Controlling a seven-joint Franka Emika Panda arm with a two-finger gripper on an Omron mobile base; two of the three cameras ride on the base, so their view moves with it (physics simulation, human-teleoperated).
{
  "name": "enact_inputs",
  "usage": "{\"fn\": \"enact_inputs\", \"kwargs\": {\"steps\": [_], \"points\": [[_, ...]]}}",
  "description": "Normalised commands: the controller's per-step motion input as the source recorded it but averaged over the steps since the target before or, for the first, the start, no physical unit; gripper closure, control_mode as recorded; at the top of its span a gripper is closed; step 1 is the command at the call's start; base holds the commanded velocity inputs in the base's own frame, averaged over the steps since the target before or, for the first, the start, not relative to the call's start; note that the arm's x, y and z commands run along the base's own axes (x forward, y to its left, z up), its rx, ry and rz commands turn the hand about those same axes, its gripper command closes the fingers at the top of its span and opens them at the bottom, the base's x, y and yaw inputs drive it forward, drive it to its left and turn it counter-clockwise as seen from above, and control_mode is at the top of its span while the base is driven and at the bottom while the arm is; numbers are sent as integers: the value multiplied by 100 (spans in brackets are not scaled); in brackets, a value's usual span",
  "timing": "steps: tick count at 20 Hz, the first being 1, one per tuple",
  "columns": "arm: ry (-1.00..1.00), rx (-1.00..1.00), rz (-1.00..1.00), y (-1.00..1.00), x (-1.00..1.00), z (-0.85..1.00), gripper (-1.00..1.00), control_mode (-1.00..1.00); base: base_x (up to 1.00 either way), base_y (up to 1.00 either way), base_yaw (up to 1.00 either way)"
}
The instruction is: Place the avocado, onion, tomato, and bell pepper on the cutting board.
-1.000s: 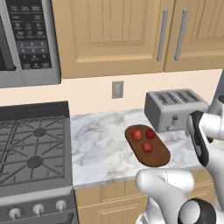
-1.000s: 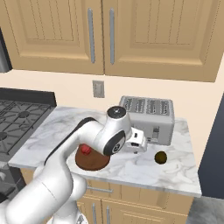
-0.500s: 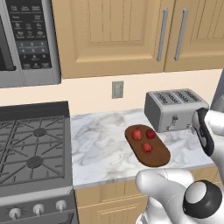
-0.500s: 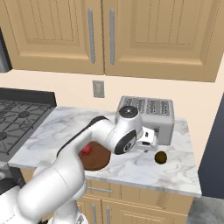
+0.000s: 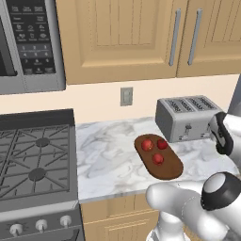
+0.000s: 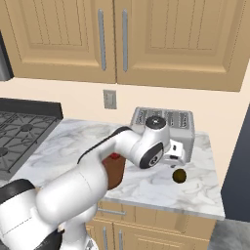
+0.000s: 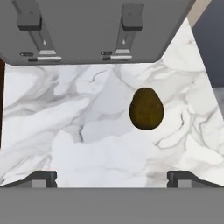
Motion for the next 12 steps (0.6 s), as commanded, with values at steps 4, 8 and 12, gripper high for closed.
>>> {"fn": "enact_inputs", "kwargs": {"steps": [4,8,12], "points": [[5,0,0,-26,21,-3,-100,-100,0,0,0],[7,0,0,-21,23,-11,-100,-100,0,0,0],[8,0,0,-21,15,-25,-100,-100,0,0,0]]}}
